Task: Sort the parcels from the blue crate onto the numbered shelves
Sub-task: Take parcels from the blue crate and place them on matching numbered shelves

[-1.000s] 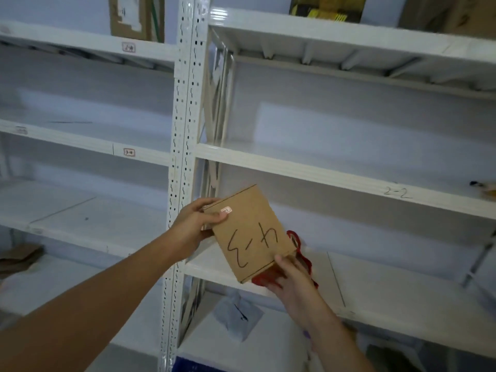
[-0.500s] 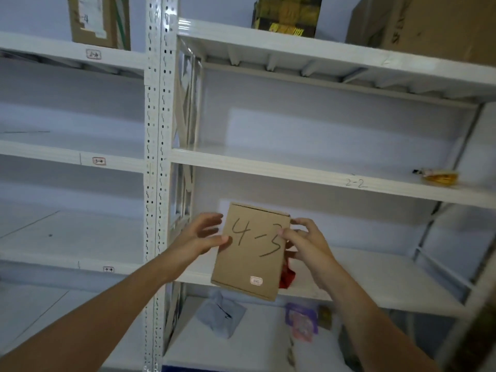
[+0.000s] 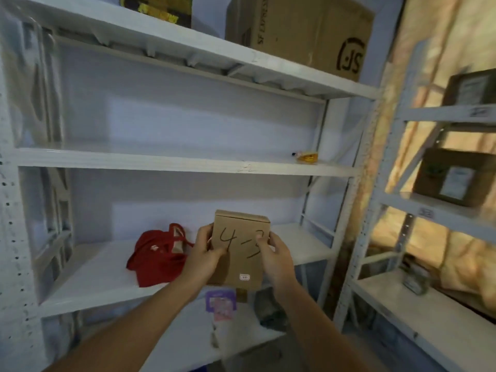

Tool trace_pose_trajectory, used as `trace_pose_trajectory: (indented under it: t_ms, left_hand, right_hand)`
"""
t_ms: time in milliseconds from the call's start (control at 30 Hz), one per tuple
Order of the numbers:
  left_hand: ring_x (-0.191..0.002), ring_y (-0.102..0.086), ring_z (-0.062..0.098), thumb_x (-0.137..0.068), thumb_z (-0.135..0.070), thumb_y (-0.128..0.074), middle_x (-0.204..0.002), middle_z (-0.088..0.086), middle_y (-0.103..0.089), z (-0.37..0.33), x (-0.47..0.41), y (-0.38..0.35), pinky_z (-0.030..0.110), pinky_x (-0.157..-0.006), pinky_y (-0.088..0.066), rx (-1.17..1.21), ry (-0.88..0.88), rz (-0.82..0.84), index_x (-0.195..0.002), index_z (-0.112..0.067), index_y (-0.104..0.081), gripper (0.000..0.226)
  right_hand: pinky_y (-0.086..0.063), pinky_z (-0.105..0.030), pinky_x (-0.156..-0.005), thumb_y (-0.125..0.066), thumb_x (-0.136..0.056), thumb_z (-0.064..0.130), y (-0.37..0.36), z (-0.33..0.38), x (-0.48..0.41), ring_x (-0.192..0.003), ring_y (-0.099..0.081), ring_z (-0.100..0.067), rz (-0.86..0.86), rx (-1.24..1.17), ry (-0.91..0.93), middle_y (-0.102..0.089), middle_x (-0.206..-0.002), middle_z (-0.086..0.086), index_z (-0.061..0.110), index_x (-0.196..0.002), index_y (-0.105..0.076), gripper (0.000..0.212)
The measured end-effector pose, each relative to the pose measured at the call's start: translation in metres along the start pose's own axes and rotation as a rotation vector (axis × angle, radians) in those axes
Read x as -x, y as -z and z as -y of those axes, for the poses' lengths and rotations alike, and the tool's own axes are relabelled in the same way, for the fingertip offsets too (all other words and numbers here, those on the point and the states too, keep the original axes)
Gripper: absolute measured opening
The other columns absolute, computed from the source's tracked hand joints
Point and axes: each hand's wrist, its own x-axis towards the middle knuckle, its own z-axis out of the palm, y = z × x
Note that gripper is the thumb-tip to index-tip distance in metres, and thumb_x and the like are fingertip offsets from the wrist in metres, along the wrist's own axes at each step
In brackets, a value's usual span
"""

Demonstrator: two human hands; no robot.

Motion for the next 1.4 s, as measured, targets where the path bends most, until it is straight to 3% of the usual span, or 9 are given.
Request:
trace_pose_trajectory:
  t_ms: [233, 400, 667, 767, 933, 1067, 1167, 1267, 1400]
  left_hand:
    - [-0.114, -0.056, 0.018, -0.096, -0.005, -0.057, -0.126, -0.009, -0.055, 0.003, 0.052, -0.127, 0.038, -0.092, -0.048, -0.096, -0.069, 0.327, -0.144, -0.033, -0.034, 0.061]
    - [-0.123, -0.055, 0.025, -0.095, -0.01, -0.062, -0.133, -0.001, -0.056, 0.008, 0.134, -0.252, 0.05, -0.106, -0.045, -0.093, -0.017, 0.631, -0.144, -0.039, -0.035, 0.063]
    - [-0.114, -0.053, 0.015, -0.096, -0.017, -0.061, -0.131, -0.009, -0.052, 0.002, 0.288, -0.426, 0.039, -0.092, -0.051, 0.017, 0.027, 1.058, -0.146, -0.047, -0.025, 0.068]
    - [-0.115, -0.053, 0.015, -0.097, -0.018, -0.059, -0.123, -0.013, -0.052, -0.002, 0.314, -0.484, 0.045, -0.095, -0.052, -0.002, 0.016, 1.07, -0.136, -0.054, -0.028, 0.061]
    - [-0.114, -0.054, 0.013, -0.098, -0.008, -0.056, -0.12, -0.013, -0.055, 0.007, 0.333, -0.566, 0.028, -0.082, -0.049, 0.029, 0.01, 1.082, -0.14, -0.048, -0.03, 0.064]
    - [-0.117, -0.056, 0.016, -0.097, -0.012, -0.058, -0.12, -0.015, -0.058, 0.034, 0.32, -0.608, 0.048, -0.101, -0.051, -0.015, 0.074, 1.025, -0.122, -0.065, -0.029, 0.065]
    - [-0.117, -0.056, 0.016, -0.094, -0.011, -0.059, -0.12, -0.021, -0.058, 0.051, 0.294, -0.641, 0.05, -0.102, -0.051, -0.008, 0.106, 0.999, -0.117, -0.072, -0.031, 0.071]
    - [-0.117, -0.054, 0.014, -0.095, -0.008, -0.06, -0.12, -0.019, -0.057, 0.064, 0.262, -0.686, 0.043, -0.099, -0.051, -0.005, 0.102, 1.011, -0.133, -0.058, -0.028, 0.07]
    - [-0.116, -0.048, 0.007, -0.096, -0.009, -0.063, -0.126, -0.017, -0.05, 0.081, 0.214, -0.766, 0.039, -0.103, -0.047, 0.007, 0.005, 1.012, -0.133, -0.053, -0.025, 0.069]
  right_hand:
    - [-0.051, -0.04, -0.099, -0.059, -0.1, 0.04, 0.124, -0.026, 0.082, -0.103, -0.064, -0.01, -0.256, -0.035, -0.113, -0.066, -0.108, 0.018, 0.048, -0.119, -0.057, 0.021]
    - [-0.061, -0.045, -0.092, -0.062, -0.097, 0.031, 0.244, -0.054, 0.175, -0.096, -0.071, -0.012, -0.519, -0.017, -0.215, -0.072, -0.104, 0.014, 0.051, -0.107, -0.058, 0.022]
    - [-0.047, -0.02, -0.071, -0.056, -0.103, 0.025, 0.422, -0.093, 0.305, -0.1, -0.06, -0.005, -0.873, 0.051, -0.271, -0.061, -0.116, 0.008, 0.042, -0.123, -0.043, 0.029]
    - [-0.049, -0.018, -0.068, -0.056, -0.103, 0.025, 0.478, -0.114, 0.322, -0.106, -0.064, -0.01, -0.939, 0.033, -0.29, -0.065, -0.124, 0.004, 0.042, -0.133, -0.041, 0.038]
    - [-0.051, -0.022, -0.072, -0.057, -0.102, 0.02, 0.551, -0.158, 0.312, -0.106, -0.066, -0.01, -1.008, -0.044, -0.313, -0.066, -0.123, 0.006, 0.044, -0.137, -0.041, 0.046]
    - [-0.052, -0.02, -0.075, -0.061, -0.101, 0.017, 0.579, -0.195, 0.28, -0.105, -0.061, -0.005, -0.995, -0.061, -0.34, -0.061, -0.127, 0.007, 0.037, -0.137, -0.04, 0.047]
    - [-0.061, -0.035, -0.091, -0.063, -0.098, 0.012, 0.601, -0.224, 0.241, -0.115, -0.064, -0.015, -0.982, -0.058, -0.354, -0.063, -0.132, 0.004, 0.037, -0.136, -0.044, 0.049]
    - [-0.062, -0.028, -0.084, -0.065, -0.097, 0.011, 0.626, -0.248, 0.196, -0.119, -0.06, -0.014, -0.988, -0.043, -0.327, -0.058, -0.135, 0.007, 0.036, -0.141, -0.045, 0.055]
    - [-0.061, -0.042, -0.094, -0.071, -0.091, 0.015, 0.673, -0.285, 0.13, -0.126, -0.054, -0.014, -1.035, 0.015, -0.282, -0.049, -0.142, 0.013, 0.042, -0.144, -0.042, 0.067]
